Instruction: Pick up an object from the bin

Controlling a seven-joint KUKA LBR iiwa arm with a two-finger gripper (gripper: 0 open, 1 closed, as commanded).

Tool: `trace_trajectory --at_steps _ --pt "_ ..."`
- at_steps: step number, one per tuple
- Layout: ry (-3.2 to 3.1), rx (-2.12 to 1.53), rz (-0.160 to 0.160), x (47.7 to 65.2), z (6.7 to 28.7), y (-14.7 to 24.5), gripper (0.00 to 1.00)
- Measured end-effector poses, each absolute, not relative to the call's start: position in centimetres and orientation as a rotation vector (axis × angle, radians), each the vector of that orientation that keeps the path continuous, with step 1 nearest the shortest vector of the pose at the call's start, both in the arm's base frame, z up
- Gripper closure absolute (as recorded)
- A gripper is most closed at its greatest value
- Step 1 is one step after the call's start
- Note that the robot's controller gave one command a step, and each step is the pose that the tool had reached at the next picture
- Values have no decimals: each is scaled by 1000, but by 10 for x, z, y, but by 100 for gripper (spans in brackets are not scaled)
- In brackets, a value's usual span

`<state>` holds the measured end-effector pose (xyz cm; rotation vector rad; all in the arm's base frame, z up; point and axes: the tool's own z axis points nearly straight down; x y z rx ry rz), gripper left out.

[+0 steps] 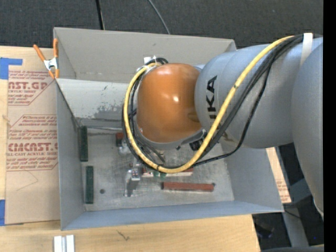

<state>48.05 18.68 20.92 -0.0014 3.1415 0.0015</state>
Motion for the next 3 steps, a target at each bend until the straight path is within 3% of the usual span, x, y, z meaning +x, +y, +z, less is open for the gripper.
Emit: trace_trajectory --at_steps 1,2,3 --pt "3136 -7 5 491 166 137 0" --pt "3133 -148 0 495 100 123 0" --pt "3139 -207 4 498 85 113 0"
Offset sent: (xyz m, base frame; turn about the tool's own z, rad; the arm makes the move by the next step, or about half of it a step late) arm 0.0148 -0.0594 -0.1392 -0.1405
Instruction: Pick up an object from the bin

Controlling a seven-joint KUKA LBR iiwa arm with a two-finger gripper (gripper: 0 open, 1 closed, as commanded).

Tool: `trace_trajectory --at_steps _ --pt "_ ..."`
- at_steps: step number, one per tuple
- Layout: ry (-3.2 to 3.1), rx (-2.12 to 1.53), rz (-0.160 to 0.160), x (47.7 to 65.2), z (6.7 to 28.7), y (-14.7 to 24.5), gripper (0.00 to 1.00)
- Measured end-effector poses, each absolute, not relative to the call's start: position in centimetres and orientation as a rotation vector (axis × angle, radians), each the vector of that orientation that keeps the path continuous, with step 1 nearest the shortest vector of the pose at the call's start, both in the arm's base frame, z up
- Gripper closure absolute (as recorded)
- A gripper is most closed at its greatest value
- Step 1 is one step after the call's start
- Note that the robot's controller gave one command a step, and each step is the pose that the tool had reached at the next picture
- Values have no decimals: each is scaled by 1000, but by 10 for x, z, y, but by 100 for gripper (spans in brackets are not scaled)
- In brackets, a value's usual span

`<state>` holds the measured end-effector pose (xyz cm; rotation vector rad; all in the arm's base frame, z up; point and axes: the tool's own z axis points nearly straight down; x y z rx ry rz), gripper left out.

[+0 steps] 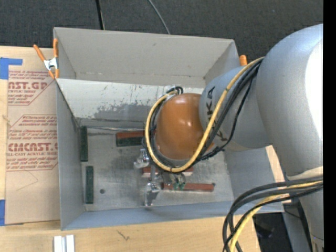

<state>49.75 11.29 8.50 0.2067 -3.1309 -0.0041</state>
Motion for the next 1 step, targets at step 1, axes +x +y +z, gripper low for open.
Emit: trace_trajectory --at_steps 1 --pt "-3137 170 -2 522 89 64 100"
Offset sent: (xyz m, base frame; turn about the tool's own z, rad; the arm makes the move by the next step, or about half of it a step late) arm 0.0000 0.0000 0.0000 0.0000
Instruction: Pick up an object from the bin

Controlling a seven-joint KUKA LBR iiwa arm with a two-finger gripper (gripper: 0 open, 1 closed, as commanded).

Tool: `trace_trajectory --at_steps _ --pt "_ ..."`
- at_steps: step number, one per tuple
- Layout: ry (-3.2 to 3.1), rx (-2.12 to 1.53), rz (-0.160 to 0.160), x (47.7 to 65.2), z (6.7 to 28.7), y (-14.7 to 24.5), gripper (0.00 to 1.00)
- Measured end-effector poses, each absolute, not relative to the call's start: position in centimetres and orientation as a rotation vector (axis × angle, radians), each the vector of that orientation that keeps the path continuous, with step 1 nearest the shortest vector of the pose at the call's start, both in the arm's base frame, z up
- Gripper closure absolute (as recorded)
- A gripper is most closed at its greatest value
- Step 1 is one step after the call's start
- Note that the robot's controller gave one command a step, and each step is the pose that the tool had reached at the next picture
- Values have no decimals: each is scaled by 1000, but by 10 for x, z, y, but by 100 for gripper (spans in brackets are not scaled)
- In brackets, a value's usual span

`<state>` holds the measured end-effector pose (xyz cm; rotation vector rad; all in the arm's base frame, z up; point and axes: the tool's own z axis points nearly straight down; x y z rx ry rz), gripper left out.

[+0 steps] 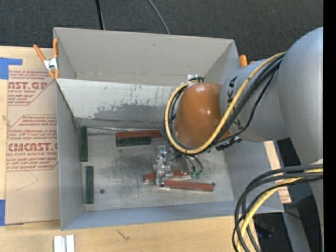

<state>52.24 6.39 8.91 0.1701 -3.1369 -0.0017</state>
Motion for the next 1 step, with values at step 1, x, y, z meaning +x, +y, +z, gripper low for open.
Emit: trace_trajectory --at_steps 1 --pt "-3137 170 -2 522 89 64 100"
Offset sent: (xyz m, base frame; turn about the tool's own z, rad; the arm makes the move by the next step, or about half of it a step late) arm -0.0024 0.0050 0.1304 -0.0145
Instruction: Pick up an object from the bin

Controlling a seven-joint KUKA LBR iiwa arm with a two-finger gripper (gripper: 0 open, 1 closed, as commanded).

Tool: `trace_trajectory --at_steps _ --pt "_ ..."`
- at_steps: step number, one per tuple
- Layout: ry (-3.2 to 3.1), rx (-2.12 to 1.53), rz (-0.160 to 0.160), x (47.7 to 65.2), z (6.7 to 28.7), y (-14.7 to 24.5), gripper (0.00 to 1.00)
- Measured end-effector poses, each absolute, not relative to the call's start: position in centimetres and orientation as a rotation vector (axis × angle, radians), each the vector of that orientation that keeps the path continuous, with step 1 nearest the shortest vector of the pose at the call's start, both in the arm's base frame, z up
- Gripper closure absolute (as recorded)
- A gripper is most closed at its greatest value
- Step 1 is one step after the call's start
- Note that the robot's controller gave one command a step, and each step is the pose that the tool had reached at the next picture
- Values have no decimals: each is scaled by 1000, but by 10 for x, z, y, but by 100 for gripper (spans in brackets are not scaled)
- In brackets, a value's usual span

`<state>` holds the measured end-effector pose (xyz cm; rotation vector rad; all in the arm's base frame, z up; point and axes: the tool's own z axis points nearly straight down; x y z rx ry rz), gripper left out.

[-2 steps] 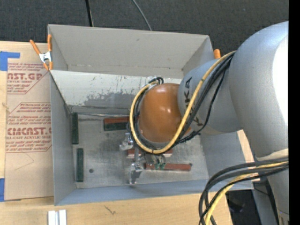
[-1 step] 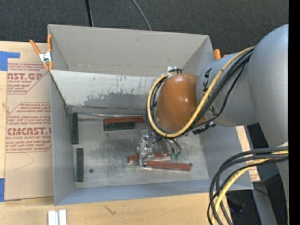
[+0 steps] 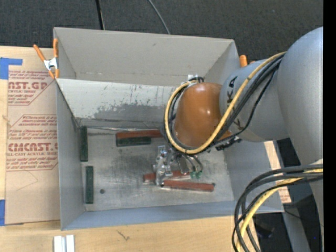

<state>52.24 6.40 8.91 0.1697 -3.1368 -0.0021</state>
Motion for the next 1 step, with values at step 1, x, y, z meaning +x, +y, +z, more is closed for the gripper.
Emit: trace_trajectory --at_steps 1 --pt "-3137 194 -2 520 219 70 100"
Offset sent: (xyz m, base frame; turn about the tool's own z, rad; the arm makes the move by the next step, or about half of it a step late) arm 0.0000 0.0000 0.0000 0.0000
